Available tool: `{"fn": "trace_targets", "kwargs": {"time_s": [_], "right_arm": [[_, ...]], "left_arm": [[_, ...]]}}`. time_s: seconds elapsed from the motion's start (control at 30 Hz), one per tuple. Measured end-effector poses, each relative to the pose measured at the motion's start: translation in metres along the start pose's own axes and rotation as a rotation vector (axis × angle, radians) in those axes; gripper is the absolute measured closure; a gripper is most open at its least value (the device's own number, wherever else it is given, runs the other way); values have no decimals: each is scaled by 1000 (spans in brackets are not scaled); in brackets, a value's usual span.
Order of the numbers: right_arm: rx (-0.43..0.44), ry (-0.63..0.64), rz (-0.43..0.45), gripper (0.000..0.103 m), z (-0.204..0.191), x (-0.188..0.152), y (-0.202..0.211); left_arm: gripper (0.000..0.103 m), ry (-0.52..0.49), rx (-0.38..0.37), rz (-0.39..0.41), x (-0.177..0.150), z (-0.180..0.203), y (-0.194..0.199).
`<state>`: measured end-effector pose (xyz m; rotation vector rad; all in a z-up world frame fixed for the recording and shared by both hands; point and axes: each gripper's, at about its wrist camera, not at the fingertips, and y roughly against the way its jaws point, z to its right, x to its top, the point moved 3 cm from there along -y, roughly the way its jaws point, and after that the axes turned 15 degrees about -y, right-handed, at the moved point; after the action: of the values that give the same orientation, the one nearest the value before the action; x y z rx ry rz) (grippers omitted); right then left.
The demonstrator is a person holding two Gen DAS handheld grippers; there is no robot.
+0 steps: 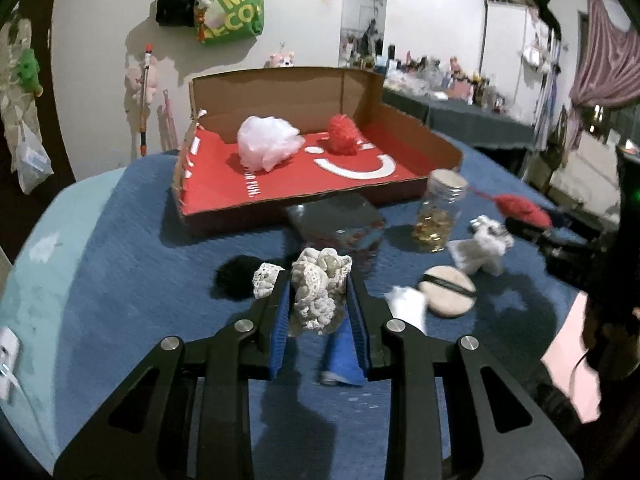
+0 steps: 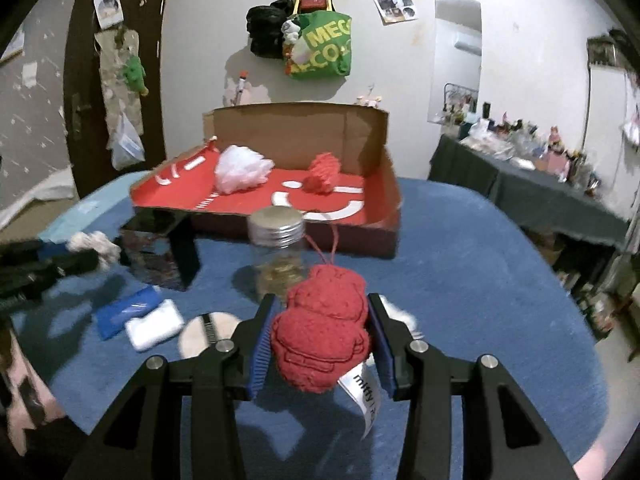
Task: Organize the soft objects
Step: 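Carry the red knitted ball and white scrunchie into the red box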
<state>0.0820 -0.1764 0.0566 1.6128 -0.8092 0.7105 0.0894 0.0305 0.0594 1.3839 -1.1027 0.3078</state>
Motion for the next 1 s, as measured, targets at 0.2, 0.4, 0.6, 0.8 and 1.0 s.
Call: {"fn": "trace_targets", "kwargs": {"time_s": [0.2, 0.4, 0.6, 0.8, 1.0], "right_arm": [[-86, 105, 3, 57, 4, 14, -10], [-115, 154, -4, 57, 6, 26, -25], [-121, 165, -6, 57, 5, 40, -37], [-87, 136, -17, 57, 4, 56, -48], [-28, 101, -40, 57, 1, 73, -64]], "left_arm": [[77, -42, 3, -74, 7, -24, -8], [77, -55, -4, -130, 14, -47, -28], [77, -80, -36, -153, 22, -58, -46], [77, -107, -49, -151, 33, -61, -56], [77, -113, -79, -138, 49, -66, -67]]}}
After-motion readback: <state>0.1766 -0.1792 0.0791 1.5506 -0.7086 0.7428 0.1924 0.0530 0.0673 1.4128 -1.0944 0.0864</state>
